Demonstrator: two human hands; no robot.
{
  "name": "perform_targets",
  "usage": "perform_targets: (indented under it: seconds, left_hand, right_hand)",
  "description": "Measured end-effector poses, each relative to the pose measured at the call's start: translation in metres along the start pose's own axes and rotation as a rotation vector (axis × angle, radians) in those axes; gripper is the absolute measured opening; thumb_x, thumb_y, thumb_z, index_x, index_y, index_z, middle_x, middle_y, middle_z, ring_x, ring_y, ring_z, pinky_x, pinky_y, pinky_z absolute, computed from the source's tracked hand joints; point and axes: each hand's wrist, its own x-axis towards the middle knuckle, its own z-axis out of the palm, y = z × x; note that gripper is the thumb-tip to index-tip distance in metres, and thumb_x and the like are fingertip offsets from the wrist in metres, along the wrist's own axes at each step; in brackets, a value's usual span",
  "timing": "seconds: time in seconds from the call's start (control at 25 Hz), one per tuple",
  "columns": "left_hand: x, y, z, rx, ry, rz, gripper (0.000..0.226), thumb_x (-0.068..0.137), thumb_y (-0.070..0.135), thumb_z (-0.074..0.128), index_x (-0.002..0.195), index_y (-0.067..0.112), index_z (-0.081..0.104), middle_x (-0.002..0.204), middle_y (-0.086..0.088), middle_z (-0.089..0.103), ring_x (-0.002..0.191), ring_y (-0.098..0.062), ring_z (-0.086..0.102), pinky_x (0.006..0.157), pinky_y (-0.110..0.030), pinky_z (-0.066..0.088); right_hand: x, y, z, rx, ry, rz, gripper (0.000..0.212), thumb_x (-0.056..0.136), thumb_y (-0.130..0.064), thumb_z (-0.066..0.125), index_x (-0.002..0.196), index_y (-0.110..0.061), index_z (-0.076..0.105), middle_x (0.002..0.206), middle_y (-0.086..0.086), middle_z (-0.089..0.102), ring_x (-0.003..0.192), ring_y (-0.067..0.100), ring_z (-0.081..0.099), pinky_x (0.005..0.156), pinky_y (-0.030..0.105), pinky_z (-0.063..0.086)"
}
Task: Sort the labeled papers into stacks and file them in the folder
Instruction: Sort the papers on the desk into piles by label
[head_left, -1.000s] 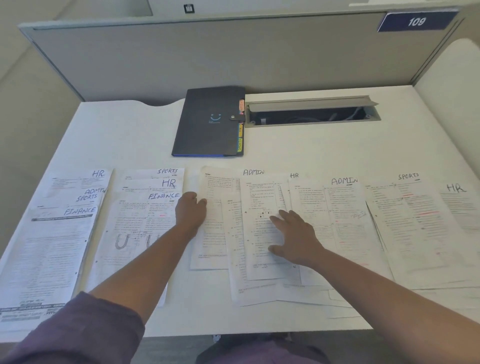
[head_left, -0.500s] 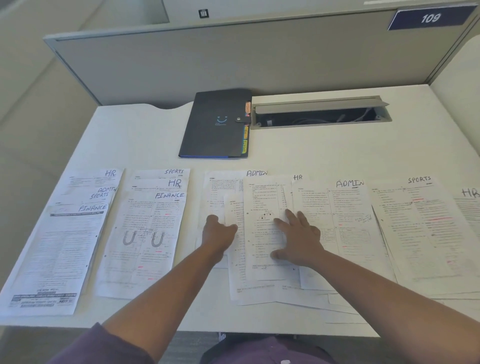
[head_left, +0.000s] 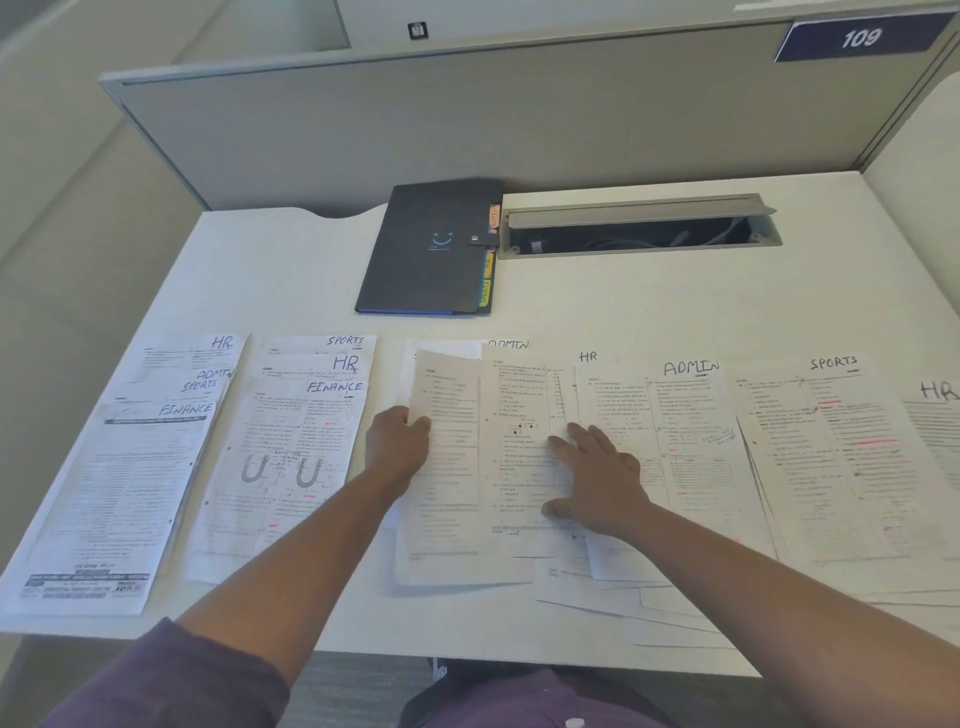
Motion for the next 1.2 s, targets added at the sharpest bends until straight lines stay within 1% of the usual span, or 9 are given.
perform_targets:
  seconds: [0.12,0.28,0.48,0.56,0.64,0.72,0.84,1.04,1.2]
  left_hand:
    - [0.016,-0.004,-0.009,0.065,-0.005,0.003,0.021,0.102,0.023,0.062,0.084,0.013,0.062,0.083,0.001,0.067,0.070,-0.016,0.061,0.056,-0.025,0.045]
    - [0.026,-0.005,-0.004,0.075,-0.011,-0.029,0.018,0.101,0.023,0.064,0.094,0.007,0.066,0.086,-0.001,0.067,0.081,-0.027,0.065,0.069,-0.035,0.055]
    - [0.008,0.002,0.008,0.160,0.153,0.074,0.053,0.096,0.026,0.072,0.143,0.016,0.052,0.138,-0.006,0.056,0.126,-0.032,0.053,0.097,-0.047,0.050]
    - [-0.006,0.008,0.025,0.061,0.040,0.139,0.057,0.095,0.026,0.074,0.145,0.016,0.050,0.139,-0.007,0.056,0.126,-0.029,0.055,0.098,-0.042,0.048]
    - [-0.019,0.017,0.043,-0.059,-0.167,0.039,0.065,0.094,0.027,0.076,0.150,0.014,0.045,0.145,-0.009,0.055,0.120,-0.026,0.056,0.094,-0.037,0.047]
    - [-0.026,0.025,0.055,-0.124,-0.245,-0.056,0.069,0.094,0.025,0.076,0.153,0.013,0.040,0.148,-0.010,0.053,0.113,-0.023,0.053,0.089,-0.036,0.046]
    - [-0.028,0.030,0.063,-0.205,-0.218,-0.095,0.056,0.094,0.021,0.073,0.144,0.013,0.049,0.127,-0.003,0.062,0.106,-0.023,0.062,0.079,-0.035,0.051]
    - [-0.027,0.028,0.061,-0.228,-0.208,-0.030,0.013,0.097,0.015,0.070,0.096,0.002,0.071,0.092,-0.004,0.079,0.092,-0.028,0.077,0.081,-0.046,0.066]
    - [-0.027,0.023,0.032,-0.202,-0.166,-0.004,0.010,0.096,0.016,0.072,0.088,0.009,0.074,0.085,0.001,0.080,0.083,-0.020,0.077,0.065,-0.031,0.062]
  right_hand:
    - [-0.001,0.004,-0.001,0.010,-0.012,-0.014,0.103,0.080,-0.058,0.075,0.163,-0.034,0.018,0.174,-0.003,-0.001,0.159,0.020,-0.005,0.122,0.054,0.016]
    - [0.000,0.010,-0.001,0.024,-0.020,-0.022,0.103,0.078,-0.055,0.077,0.162,-0.034,0.022,0.173,-0.006,0.001,0.159,0.017,-0.005,0.121,0.053,0.016]
    - [0.005,0.017,-0.002,0.070,-0.015,-0.029,0.100,0.076,-0.052,0.079,0.160,-0.034,0.028,0.172,-0.011,0.008,0.158,0.015,0.001,0.119,0.054,0.018]
    - [0.006,0.020,-0.004,0.090,-0.004,-0.028,0.098,0.077,-0.051,0.079,0.159,-0.033,0.029,0.171,-0.013,0.011,0.157,0.015,0.006,0.119,0.054,0.020]
    - [0.007,0.024,-0.005,0.116,0.012,-0.032,0.095,0.078,-0.049,0.079,0.159,-0.032,0.031,0.170,-0.015,0.015,0.157,0.015,0.010,0.119,0.053,0.022]
    - [0.007,0.026,-0.006,0.157,0.022,-0.034,0.093,0.079,-0.047,0.079,0.158,-0.031,0.033,0.169,-0.017,0.019,0.156,0.014,0.014,0.119,0.052,0.023]
    - [0.008,0.029,-0.009,0.220,0.025,-0.037,0.091,0.080,-0.046,0.081,0.158,-0.033,0.034,0.167,-0.019,0.023,0.155,0.013,0.018,0.120,0.050,0.023]
    - [0.007,0.033,-0.006,0.215,0.016,-0.066,0.091,0.083,-0.045,0.079,0.159,-0.034,0.032,0.169,-0.016,0.018,0.156,0.012,0.014,0.121,0.048,0.021]
    - [0.008,0.036,-0.003,0.257,0.110,-0.037,0.084,0.086,-0.047,0.076,0.158,-0.033,0.034,0.170,-0.009,0.018,0.156,0.014,0.010,0.122,0.048,0.017]
